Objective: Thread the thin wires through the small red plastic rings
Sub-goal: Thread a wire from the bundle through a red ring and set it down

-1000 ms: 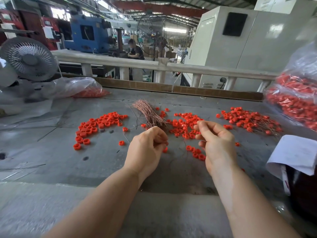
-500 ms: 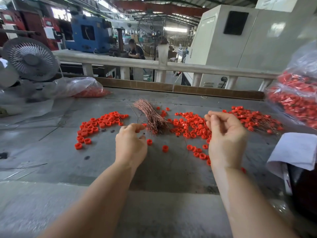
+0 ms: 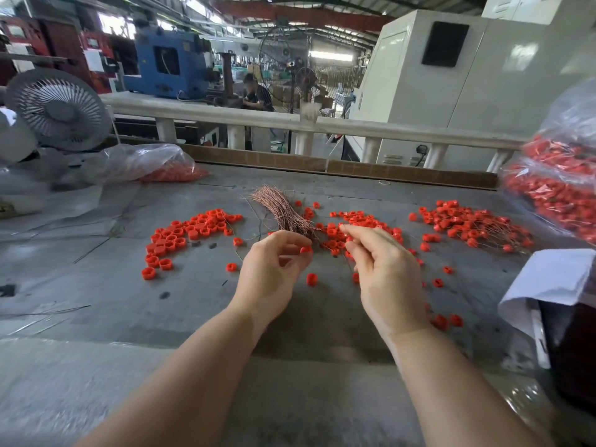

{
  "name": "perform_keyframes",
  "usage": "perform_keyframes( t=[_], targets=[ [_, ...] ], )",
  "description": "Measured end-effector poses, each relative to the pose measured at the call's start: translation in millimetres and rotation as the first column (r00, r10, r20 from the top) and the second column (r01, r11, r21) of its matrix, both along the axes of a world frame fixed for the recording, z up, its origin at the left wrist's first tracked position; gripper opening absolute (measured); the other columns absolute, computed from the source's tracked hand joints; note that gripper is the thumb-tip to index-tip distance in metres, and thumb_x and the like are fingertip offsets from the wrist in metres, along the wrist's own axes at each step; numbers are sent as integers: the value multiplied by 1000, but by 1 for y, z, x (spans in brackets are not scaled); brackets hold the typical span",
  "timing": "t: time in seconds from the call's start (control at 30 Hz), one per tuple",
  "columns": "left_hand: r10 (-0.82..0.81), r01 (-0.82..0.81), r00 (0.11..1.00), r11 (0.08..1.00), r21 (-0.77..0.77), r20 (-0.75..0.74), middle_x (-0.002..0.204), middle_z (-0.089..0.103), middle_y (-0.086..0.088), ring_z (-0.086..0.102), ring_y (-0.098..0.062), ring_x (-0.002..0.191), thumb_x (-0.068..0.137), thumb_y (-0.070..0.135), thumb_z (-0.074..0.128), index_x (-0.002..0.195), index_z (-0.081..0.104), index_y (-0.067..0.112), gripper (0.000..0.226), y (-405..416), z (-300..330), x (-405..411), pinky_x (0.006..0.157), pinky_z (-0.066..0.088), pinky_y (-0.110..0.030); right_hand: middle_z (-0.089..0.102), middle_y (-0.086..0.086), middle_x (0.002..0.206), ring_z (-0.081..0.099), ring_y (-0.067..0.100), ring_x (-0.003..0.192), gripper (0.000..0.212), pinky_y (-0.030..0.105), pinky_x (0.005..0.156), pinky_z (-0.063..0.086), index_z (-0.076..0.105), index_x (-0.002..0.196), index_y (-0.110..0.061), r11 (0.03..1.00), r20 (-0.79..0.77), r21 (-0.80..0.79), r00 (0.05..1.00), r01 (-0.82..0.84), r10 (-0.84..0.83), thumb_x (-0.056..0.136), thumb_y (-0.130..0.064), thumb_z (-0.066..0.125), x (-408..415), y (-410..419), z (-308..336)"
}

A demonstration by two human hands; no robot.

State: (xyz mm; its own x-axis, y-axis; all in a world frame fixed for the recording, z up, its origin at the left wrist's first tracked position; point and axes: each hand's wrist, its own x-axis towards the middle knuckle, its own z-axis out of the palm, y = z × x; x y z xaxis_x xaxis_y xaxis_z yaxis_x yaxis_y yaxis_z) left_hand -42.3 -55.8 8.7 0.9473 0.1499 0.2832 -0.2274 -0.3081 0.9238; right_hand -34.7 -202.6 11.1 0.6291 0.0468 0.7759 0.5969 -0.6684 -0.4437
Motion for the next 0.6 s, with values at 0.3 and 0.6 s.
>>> perform_keyframes(
  t=[0.3, 0.6],
  targets=[
    [-333, 286, 942, 865, -412, -46, 79, 67, -3, 61, -9, 64, 85, 1, 59, 107, 66, 8, 24, -4, 9, -9, 68, 55, -22, 65, 1, 93, 63, 27, 82, 28, 41, 72, 51, 71, 106, -17, 977, -157, -212, 987, 0, -34, 88, -2, 57, -1, 0, -7],
    [-321, 296, 947, 860, -415, 11, 79, 67, -8, 61, -10, 62, 84, -6, 58, 95, 67, 5, 18, -5, 9, -9, 70, 54, -22, 69, 2, 92, 64, 18, 84, 19, 26, 77, 49, 71, 101, -8, 996, -78, -67, 995, -60, 55, 86, -1, 61, -6, 4, 0]
  ],
)
